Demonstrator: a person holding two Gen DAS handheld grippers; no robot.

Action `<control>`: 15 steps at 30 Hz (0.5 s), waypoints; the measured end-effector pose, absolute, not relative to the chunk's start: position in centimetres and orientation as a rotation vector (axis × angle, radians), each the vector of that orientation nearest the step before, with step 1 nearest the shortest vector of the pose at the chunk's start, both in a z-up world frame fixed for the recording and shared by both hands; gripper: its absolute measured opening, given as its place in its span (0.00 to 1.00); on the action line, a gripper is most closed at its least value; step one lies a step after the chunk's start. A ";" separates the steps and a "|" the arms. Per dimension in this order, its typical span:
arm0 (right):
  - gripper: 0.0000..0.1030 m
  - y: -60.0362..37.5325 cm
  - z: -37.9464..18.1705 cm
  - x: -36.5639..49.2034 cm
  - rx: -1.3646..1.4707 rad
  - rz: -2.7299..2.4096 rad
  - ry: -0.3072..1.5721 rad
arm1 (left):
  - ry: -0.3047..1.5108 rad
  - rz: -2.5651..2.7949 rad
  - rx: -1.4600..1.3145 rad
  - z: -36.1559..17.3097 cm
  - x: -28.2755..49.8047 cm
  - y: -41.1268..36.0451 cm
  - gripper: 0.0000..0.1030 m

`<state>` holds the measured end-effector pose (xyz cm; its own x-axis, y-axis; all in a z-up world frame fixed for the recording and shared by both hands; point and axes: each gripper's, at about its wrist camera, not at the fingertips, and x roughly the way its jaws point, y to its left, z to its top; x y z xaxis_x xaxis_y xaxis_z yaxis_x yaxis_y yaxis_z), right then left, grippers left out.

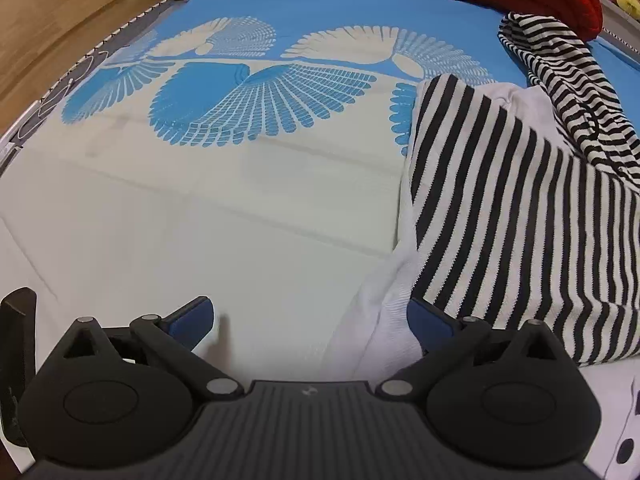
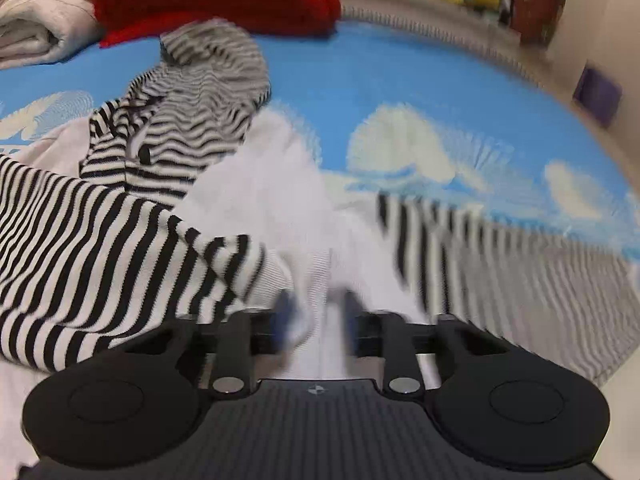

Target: Fold small clothes

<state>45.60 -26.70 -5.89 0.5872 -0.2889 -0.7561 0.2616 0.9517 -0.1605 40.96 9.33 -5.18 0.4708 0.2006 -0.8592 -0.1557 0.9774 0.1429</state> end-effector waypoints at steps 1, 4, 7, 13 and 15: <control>0.59 -26.7 -5.1 44.9 -0.038 -0.337 0.876 | 1.062 0.215 0.038 -5.0 40.9 9.3 1.00; 0.65 -27.4 -2.0 40.9 0.028 -0.326 0.809 | 1.060 0.195 0.007 -4.2 40.4 9.3 1.00; 0.76 -27.6 0.3 34.6 0.131 -0.266 0.773 | 1.041 0.154 -0.029 -2.9 38.9 8.9 1.00; 0.83 -25.0 -0.9 23.4 0.113 -0.239 0.711 | 0.987 0.078 -0.039 -0.7 33.4 6.5 1.00; 0.83 -24.3 -1.2 22.9 0.051 -0.270 0.773 | 0.971 0.076 -0.014 -0.4 31.2 5.6 1.00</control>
<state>22.85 -24.33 -1.24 0.6829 -0.2222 -0.6959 0.2592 0.9643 -0.0536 31.16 5.64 -0.38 0.5621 0.0584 -0.8250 -0.0707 0.9972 0.0224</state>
